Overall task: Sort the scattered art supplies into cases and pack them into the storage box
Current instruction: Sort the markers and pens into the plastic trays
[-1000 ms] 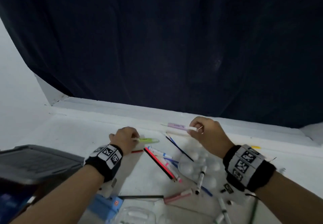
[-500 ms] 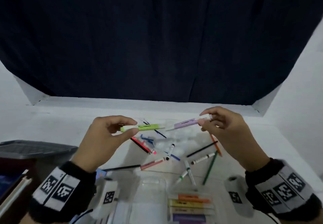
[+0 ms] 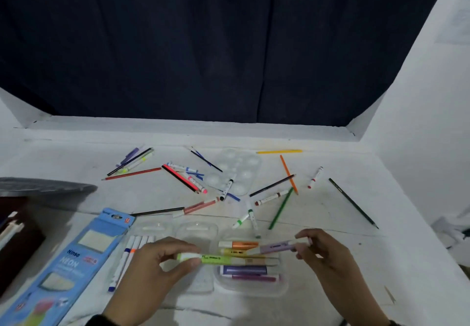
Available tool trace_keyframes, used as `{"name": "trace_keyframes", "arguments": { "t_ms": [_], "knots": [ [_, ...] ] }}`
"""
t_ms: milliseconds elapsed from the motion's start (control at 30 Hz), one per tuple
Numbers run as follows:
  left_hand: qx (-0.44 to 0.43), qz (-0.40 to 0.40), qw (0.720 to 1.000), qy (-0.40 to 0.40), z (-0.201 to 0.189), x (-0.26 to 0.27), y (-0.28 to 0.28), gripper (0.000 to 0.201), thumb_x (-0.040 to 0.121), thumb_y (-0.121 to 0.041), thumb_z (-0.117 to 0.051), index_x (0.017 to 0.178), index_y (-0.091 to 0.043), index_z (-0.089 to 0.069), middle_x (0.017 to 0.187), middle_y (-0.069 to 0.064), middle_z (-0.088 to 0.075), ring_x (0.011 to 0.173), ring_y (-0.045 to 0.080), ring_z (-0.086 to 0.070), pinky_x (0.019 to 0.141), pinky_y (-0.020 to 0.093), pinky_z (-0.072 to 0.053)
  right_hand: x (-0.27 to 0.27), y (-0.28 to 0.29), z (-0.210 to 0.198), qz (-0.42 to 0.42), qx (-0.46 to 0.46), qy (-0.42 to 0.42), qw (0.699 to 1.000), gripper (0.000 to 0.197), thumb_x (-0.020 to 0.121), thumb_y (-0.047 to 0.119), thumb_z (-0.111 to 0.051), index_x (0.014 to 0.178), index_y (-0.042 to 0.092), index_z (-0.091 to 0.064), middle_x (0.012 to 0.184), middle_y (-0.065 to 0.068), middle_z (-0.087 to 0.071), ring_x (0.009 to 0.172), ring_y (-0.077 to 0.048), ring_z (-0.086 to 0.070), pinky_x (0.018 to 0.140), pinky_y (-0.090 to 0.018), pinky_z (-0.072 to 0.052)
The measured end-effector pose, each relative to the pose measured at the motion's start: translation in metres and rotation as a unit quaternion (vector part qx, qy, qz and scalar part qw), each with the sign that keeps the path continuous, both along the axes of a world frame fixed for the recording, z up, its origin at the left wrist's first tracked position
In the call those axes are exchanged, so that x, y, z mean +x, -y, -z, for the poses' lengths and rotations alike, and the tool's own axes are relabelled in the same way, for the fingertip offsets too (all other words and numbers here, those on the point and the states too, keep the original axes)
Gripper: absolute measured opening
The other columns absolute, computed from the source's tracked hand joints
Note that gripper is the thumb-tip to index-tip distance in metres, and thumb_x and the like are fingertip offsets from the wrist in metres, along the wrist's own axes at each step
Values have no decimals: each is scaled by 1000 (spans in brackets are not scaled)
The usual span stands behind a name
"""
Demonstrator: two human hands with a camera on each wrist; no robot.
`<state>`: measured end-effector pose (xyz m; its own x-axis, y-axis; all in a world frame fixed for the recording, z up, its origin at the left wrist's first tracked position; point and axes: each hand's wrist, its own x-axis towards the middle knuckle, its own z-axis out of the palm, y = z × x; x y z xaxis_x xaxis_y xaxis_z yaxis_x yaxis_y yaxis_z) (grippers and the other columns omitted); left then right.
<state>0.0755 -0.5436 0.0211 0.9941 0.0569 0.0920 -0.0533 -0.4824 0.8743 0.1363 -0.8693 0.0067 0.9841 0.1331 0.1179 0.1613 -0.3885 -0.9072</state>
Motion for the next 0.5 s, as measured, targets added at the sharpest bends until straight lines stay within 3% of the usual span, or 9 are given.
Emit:
{"name": "trace_keyframes", "arguments": {
  "t_ms": [67,133,233,400,500],
  "knots": [
    [18,-3,1000,0,3,2,7,11,77,-34,-82,86,-39,-80,92,-15,-75,90,10,-68,79,20,-52,0,-3,3,-5,-28,-1,1000,23,90,12,-69,90,35,-67,81,11,-62,83,-11,-71,64,-29,-55],
    [28,-1,1000,-5,5,4,14,16,76,-24,-82,85,-37,-80,90,-18,-74,90,5,-67,78,14,-49,0,-6,3,-11,-47,6,999,20,90,14,-69,91,34,-67,82,15,-60,85,-9,-69,60,-23,-51],
    [31,9,999,-9,6,8,21,13,74,-33,-79,86,-38,-80,92,-21,-73,92,2,-67,81,13,-49,3,-9,1,-23,-75,13,997,18,89,16,-70,92,33,-67,84,19,-62,86,-6,-66,60,-17,-48],
    [26,19,999,-6,8,13,27,13,74,-35,-80,86,-41,-79,93,-22,-73,93,3,-67,83,16,-50,12,-13,5,-52,-186,72,979,13,83,28,-76,90,38,-71,87,22,-63,91,-2,-59,74,-12,-43],
    [-2,23,1000,-19,11,16,28,16,74,-36,-81,88,-42,-78,94,-14,-74,93,11,-65,85,22,-51,20,-17,9,-80,-265,96,956,10,85,39,-72,95,39,-72,95,26,-51,95,-1,-50,81,-20,-42]
  ]
}}
